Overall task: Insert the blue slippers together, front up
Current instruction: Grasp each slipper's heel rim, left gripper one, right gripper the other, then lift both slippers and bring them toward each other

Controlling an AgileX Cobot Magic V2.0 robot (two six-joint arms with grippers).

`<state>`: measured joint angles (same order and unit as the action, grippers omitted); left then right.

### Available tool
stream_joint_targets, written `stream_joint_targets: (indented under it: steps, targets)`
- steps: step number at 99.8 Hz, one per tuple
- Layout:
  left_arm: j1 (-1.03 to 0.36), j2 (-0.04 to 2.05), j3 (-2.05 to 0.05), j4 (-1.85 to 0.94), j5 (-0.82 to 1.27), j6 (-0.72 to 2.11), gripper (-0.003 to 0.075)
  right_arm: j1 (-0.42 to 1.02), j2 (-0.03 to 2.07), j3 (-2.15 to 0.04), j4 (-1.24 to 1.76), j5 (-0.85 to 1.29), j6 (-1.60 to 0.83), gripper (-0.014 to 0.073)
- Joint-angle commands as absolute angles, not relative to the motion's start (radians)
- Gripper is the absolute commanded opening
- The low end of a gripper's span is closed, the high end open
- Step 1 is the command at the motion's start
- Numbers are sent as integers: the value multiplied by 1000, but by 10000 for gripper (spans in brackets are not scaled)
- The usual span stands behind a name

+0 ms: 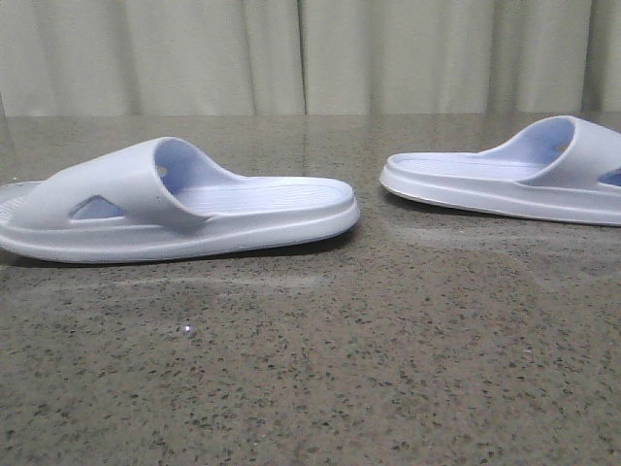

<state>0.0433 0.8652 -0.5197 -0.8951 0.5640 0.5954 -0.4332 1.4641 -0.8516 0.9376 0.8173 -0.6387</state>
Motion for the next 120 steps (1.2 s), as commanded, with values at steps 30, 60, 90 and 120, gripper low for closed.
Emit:
stream_joint_targets:
  steps: [30, 60, 90, 120]
  targets:
    - [45, 971, -624, -957, 579, 607, 414, -439, 1458, -876, 991, 847, -677, -107]
    - [45, 1140, -640, -1175, 655, 785, 413, -439, 1458, -876, 992, 845, -677, -107]
    - [45, 1266, -686, -1258, 737, 881, 413, -439, 1458, -876, 992, 845, -677, -107]
    - [45, 1317, -698, -1256, 771, 891, 295, -439, 1458, -876, 994, 845, -677, -107]
